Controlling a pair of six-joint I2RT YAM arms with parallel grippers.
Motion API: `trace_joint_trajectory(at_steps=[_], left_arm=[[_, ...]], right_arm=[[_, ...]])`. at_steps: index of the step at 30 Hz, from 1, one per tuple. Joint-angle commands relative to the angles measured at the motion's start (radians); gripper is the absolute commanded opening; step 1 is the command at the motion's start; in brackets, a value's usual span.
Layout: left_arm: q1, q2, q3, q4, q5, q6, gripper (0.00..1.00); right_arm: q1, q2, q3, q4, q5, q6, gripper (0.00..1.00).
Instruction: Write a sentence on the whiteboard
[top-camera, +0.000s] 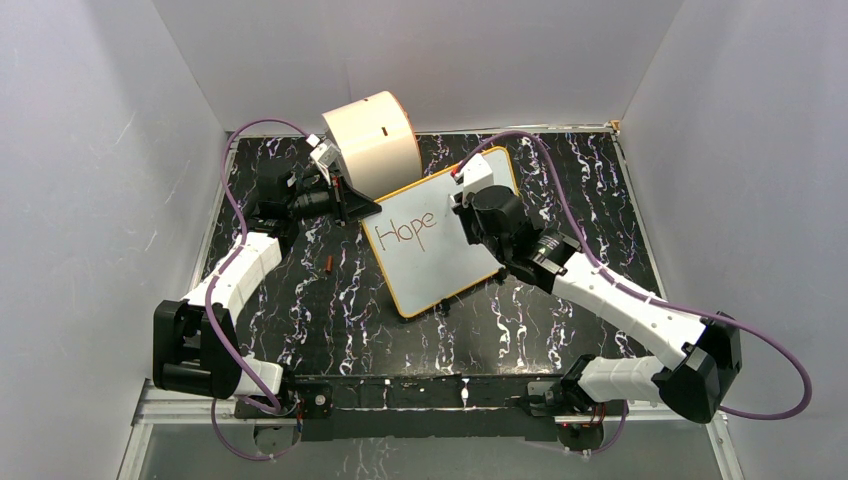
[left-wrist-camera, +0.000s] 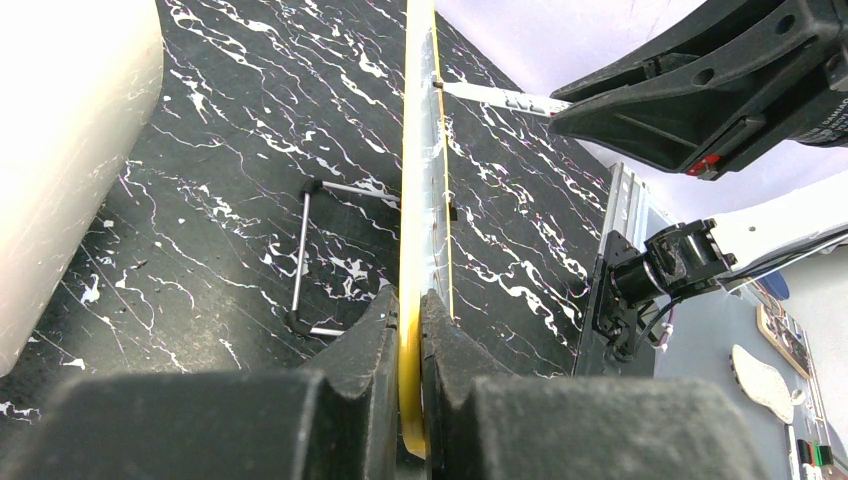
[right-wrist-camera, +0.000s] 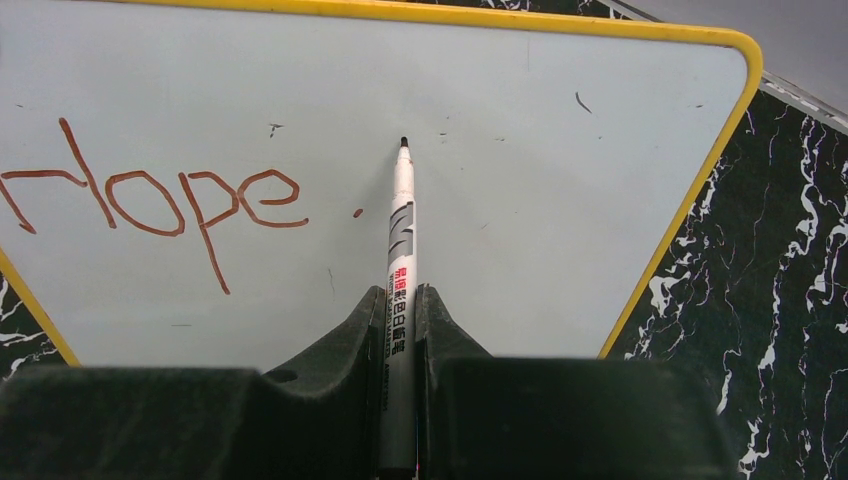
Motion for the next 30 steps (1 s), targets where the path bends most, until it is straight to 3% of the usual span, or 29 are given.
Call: trace_joint_trajectory(at_steps=[1,30], left_arm=[[-0.032,0.017,-0.002,-0.071,-0.008,0.067,0.0],[-0.032,0.017,-0.002,-0.072,-0.009,0.068,0.0]], right_arm=[[-0.01,0.019,0.055,0.048,0.003,-0.016,0.0],[-0.013,0.068,0.083,-0.084,-0.125,-0.004,0.0]])
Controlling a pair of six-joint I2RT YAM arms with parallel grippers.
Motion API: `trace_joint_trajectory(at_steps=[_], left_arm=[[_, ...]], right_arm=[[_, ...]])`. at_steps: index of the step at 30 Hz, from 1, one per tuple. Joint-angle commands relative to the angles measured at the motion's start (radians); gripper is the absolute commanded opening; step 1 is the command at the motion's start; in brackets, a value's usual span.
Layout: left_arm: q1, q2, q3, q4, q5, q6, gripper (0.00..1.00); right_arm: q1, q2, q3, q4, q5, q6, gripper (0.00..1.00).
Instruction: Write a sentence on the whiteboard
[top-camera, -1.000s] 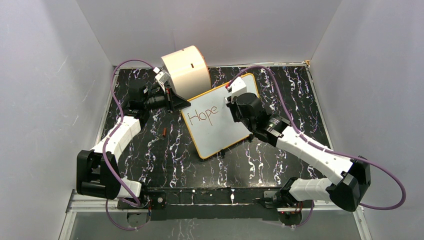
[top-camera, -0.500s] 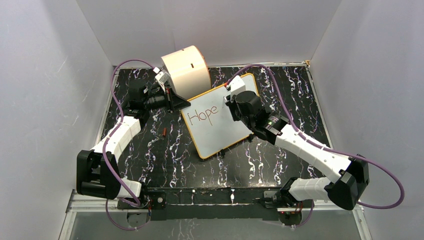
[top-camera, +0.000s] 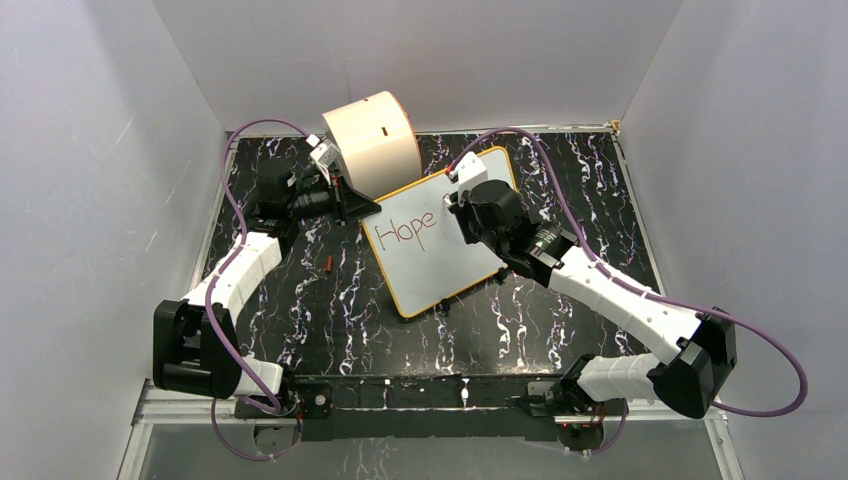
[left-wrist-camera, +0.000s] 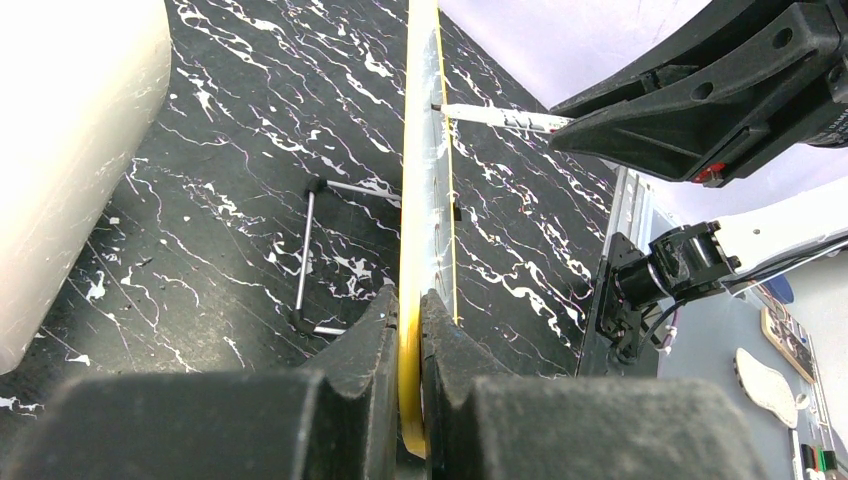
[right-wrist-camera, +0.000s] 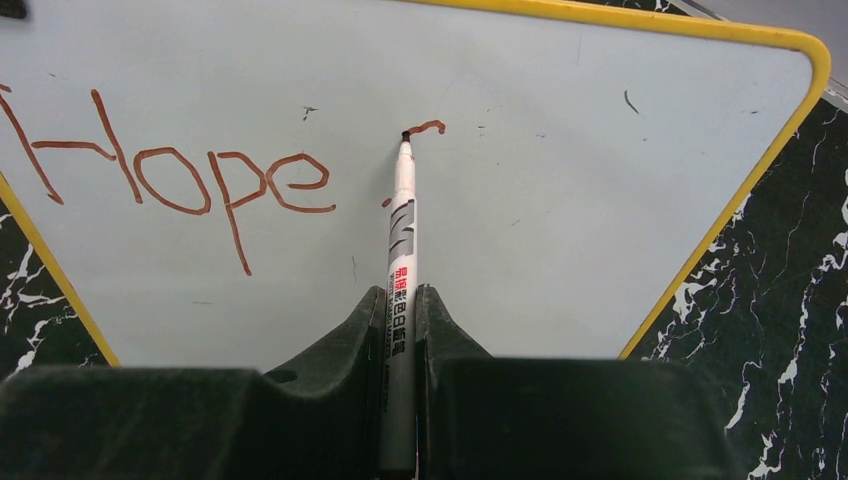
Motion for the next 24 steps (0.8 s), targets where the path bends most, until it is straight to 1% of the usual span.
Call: trace_joint_trajectory(at_steps=[1,9,24], left_arm=[[-0.032,0.017,-0.003,-0.065,-0.001,0.065,0.0],[-0.032,0.018,-0.003,-0.065,-0.002,0.065,0.0],[-0.032,0.021,-0.003,-0.067,-0.001,0.066,0.0]], right_arm=[[-0.002,0.024,0.036,-0.036,-0.043,0.006,0.0],[-0.002,0.025,0.037,-0.093,-0.049,0.014,0.0],[-0.002,0.005,-0.001,-0.13,-0.044,0.024,0.0]])
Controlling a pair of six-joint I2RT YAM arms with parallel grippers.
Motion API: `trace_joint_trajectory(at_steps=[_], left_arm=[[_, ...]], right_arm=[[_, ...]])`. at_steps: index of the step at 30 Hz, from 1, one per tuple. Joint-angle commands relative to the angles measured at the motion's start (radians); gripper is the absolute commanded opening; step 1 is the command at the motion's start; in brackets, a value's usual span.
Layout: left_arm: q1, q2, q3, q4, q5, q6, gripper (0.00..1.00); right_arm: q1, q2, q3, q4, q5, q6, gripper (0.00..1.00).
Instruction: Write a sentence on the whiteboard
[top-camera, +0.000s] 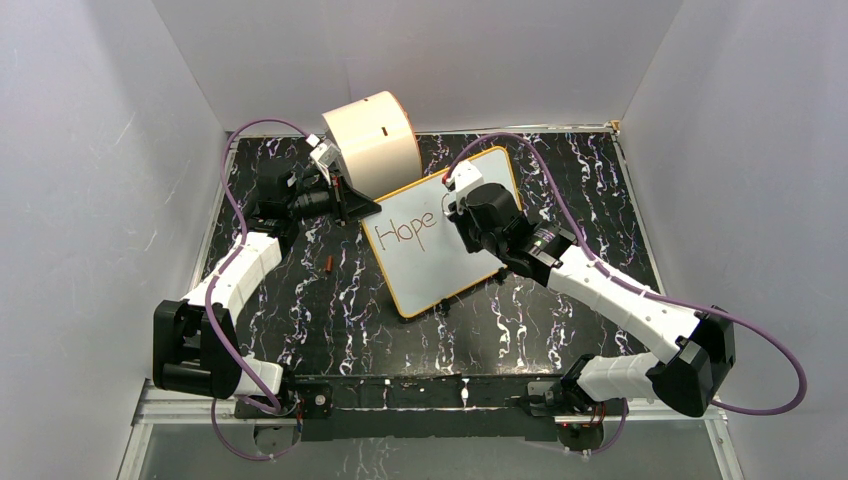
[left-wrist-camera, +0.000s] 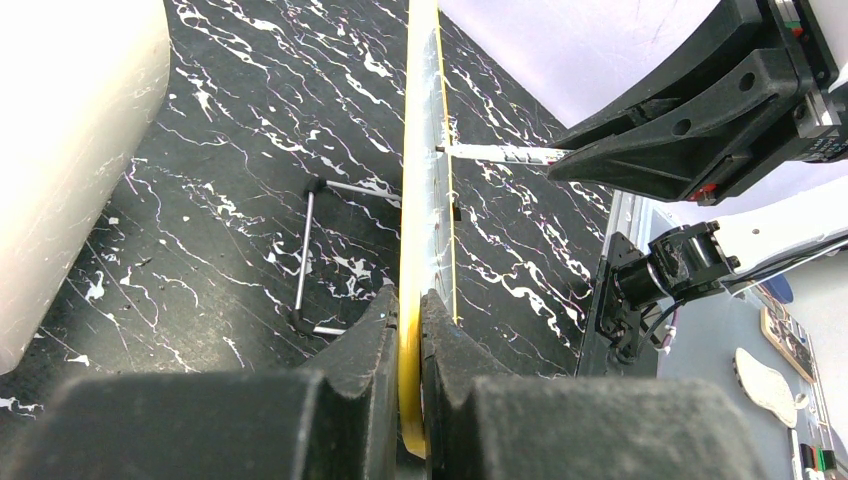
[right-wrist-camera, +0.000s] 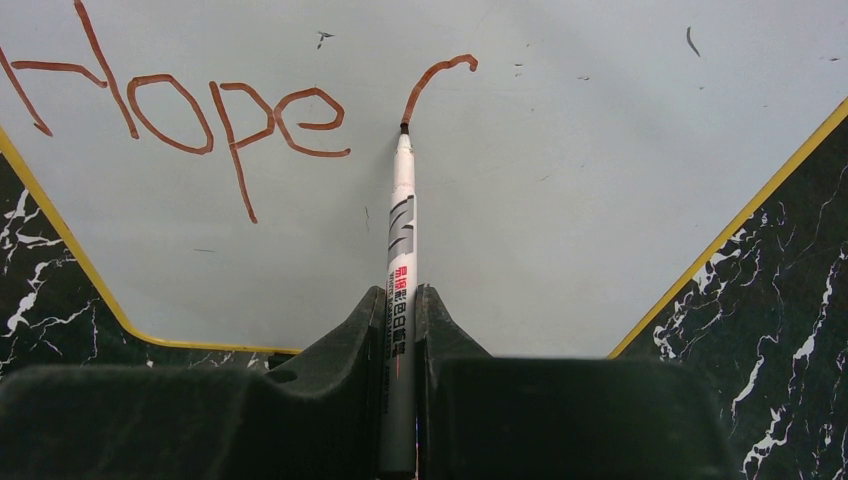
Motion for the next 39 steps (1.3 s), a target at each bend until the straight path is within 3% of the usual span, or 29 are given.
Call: trace_joint_trajectory(at_steps=[1,26,39], left_arm=[[-0.032,0.021,-0.003,-0.066,-0.001,0.065,0.0],[-0.032,0.027,-0.002,-0.066,-0.003,0.064,0.0],[-0.032,0.027,-0.001,-0.07,-0.007,0.067,0.0]], right_arm=[[-0.001,-0.004,-0.012,-0.029,-0.003,0.013,0.0],[-0.001,-0.039,-0.036,-0.093,-0.11,0.034,0.0],[-0.001,-0.087,-0.049,0.08,0.002,0.02,0.0]])
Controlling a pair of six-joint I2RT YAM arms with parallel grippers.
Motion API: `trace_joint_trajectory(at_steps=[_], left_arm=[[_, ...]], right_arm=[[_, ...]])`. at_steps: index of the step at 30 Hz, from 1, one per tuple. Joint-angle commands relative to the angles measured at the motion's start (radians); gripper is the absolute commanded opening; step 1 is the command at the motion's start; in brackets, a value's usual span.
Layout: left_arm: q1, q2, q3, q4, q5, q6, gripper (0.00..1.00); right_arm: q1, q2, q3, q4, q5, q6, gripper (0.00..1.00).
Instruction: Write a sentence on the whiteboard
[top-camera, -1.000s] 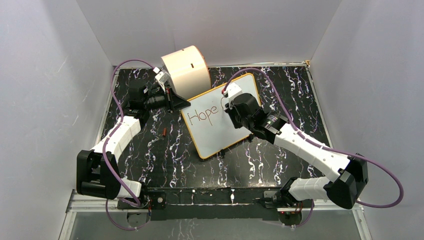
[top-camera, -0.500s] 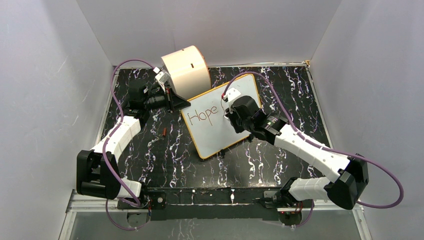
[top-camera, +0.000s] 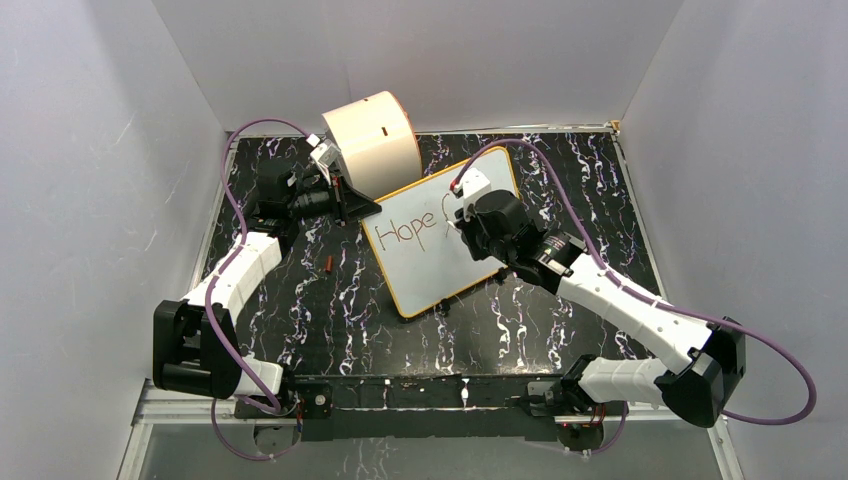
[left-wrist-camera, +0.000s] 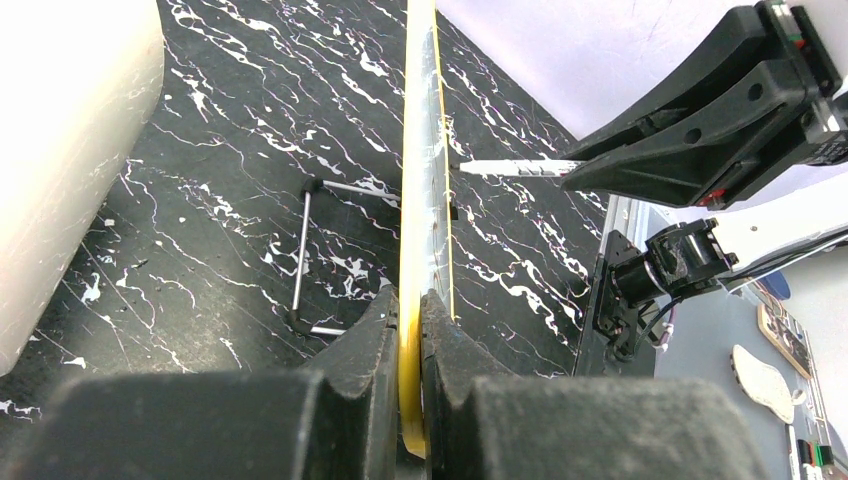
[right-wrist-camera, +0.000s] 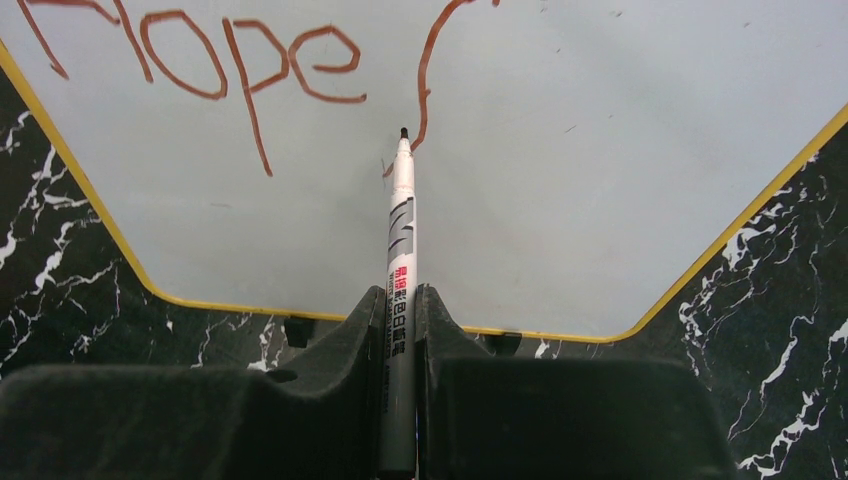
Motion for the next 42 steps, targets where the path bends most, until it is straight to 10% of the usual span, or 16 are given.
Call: trace_joint_trajectory(at_steps=[1,42], left_arm=[[-0.031,0.029,-0.002,-0.07,-0.006,0.066,0.0],[-0.031,0.03,-0.001,-0.073,-0.004,0.069,0.0]], right_arm=[[-0.001,-0.015,0.005,0.118,0.045,-0.013,0.0],[-0.011,0.043,0.016,0.134,0.104,-0.022,0.0]])
